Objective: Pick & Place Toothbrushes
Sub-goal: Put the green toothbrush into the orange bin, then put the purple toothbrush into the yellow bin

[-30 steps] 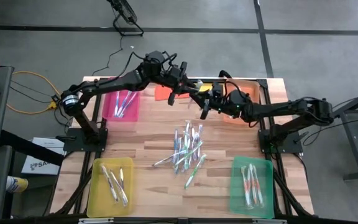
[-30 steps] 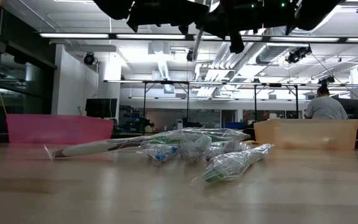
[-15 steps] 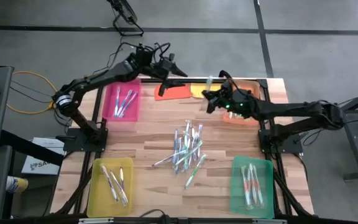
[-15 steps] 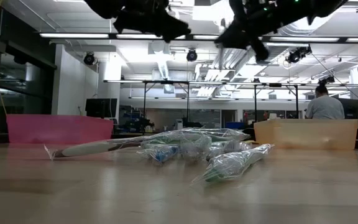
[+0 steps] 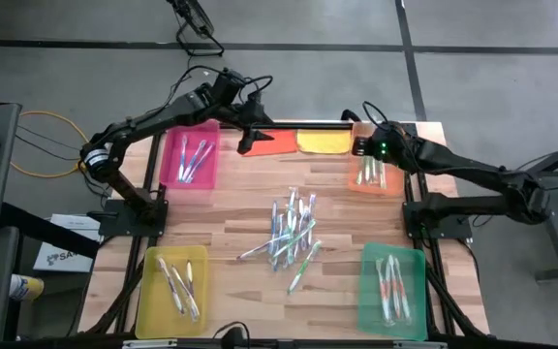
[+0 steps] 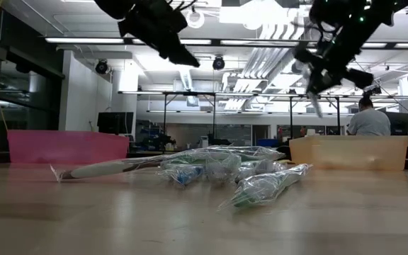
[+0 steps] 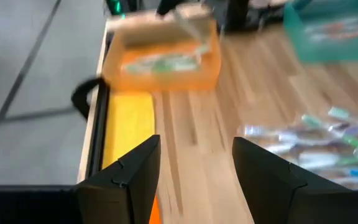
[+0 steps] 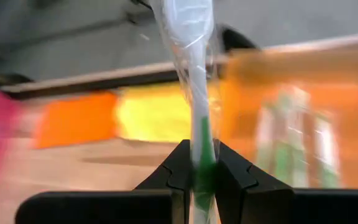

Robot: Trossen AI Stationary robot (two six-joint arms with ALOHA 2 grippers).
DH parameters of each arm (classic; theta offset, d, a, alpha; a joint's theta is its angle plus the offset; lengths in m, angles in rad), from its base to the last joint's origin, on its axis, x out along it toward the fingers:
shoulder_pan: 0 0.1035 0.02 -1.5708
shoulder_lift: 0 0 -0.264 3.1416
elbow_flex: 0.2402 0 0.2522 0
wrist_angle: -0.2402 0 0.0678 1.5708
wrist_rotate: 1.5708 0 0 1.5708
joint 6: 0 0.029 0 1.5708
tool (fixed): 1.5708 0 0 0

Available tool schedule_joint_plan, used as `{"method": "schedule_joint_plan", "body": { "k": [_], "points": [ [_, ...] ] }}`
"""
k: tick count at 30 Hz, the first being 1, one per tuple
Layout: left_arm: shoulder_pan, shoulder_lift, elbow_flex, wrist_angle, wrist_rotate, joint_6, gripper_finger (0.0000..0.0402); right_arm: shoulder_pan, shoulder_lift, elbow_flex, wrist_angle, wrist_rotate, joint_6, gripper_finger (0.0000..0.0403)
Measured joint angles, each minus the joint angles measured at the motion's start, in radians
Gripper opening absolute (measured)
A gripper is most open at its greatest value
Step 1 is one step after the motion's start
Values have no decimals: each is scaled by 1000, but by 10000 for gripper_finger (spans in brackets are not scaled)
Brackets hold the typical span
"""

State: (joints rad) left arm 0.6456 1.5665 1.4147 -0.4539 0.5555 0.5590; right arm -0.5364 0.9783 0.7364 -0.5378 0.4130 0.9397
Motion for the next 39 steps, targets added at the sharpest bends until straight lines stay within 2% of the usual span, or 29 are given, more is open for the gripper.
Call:
{"method": "schedule_joint_plan", "body": {
  "k": [4, 7, 17, 22, 25, 29, 39],
  "points": [
    [1, 0, 0, -123, -89, 24, 195, -72, 5, 0, -131, -37, 3, 33],
    [-11, 4, -6, -206, -119, 48, 195, -105, 5, 0, -180, -49, 1, 37],
    [-147, 8, -114, -228, -166, 38, 195, -134, 5, 0, -252, -60, -1, 171],
    [-244, 8, -151, -230, -189, -39, 195, -134, -5, 0, -270, -165, -62, 216],
    [-314, 8, -169, -229, -201, -89, 195, -123, -30, 0, -269, -235, -108, 224],
    [-420, 8, -193, -228, -252, -156, 195, -83, -78, 0, -269, -279, -138, 222],
    [-660, 8, -220, -227, -505, -475, 195, 107, -232, 0, -274, -285, -151, 213]
  ]
}}
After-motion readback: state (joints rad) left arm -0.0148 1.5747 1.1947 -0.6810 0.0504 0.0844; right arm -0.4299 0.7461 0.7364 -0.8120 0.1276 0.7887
